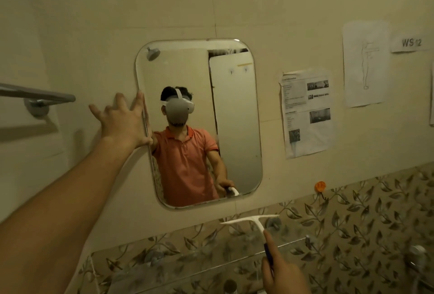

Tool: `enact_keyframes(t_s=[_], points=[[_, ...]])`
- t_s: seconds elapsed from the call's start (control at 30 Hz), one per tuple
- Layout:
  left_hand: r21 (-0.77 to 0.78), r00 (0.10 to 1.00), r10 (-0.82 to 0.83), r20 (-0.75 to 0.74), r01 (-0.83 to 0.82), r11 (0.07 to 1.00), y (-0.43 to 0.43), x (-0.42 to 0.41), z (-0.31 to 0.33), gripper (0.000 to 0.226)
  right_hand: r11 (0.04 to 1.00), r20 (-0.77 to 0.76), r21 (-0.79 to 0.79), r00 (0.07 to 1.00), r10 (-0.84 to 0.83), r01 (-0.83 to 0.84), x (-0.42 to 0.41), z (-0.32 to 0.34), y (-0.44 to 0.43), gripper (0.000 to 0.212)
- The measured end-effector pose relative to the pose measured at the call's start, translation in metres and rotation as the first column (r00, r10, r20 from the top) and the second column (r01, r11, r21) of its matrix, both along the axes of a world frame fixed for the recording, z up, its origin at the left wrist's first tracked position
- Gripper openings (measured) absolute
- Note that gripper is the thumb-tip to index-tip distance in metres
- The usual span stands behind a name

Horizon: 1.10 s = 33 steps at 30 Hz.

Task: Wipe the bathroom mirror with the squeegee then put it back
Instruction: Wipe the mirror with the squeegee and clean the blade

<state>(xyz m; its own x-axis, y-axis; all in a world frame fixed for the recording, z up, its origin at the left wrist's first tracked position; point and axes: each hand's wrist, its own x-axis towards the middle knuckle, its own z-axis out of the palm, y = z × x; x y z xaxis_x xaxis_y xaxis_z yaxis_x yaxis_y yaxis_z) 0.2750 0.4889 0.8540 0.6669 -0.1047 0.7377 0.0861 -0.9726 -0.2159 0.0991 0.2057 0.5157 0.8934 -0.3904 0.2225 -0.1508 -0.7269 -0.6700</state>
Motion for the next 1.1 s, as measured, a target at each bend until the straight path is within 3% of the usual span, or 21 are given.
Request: enact_keyframes(t_s=[0.27,0.4,0.53,0.63,0.7,0.8,1.1], points=[[-0.141,0.989,-0.131,-0.072,0.119,0.983,0.008,-0.015,-0.013,0.154,0.999,0.026,0.017,0.999,-0.028,0.027,-0.023,0.034,-0.010,0.075],[-0.254,0.976,-0.190,-0.102,0.159,0.954,0.006,-0.030,-0.036,0.147,0.999,0.066,0.034,0.998,-0.008,0.006,-0.026,0.046,0.000,0.073],[-0.189,0.973,-0.232,0.008,0.230,0.955,-0.003,-0.049,-0.074,0.113,0.999,0.115,0.038,0.993,-0.009,0.004,-0.024,0.062,0.019,0.064],[-0.197,0.945,-0.317,0.084,0.327,0.924,-0.010,-0.063,-0.101,0.086,0.996,0.233,0.087,0.972,0.013,-0.034,-0.020,0.076,0.035,0.041],[-0.218,0.929,-0.356,0.097,0.369,0.904,-0.017,-0.075,-0.115,0.067,0.995,0.296,0.090,0.955,0.020,-0.049,-0.016,0.086,0.043,0.028],[-0.207,0.899,-0.428,0.087,0.437,0.875,-0.027,-0.091,-0.132,0.042,0.995,0.351,0.066,0.935,0.045,-0.072,-0.010,0.103,0.052,0.025],[-0.369,0.730,-0.684,-0.010,0.633,0.681,-0.108,-0.117,-0.140,0.056,0.999,0.415,-0.032,0.909,0.042,-0.032,-0.004,0.145,0.032,0.031]])
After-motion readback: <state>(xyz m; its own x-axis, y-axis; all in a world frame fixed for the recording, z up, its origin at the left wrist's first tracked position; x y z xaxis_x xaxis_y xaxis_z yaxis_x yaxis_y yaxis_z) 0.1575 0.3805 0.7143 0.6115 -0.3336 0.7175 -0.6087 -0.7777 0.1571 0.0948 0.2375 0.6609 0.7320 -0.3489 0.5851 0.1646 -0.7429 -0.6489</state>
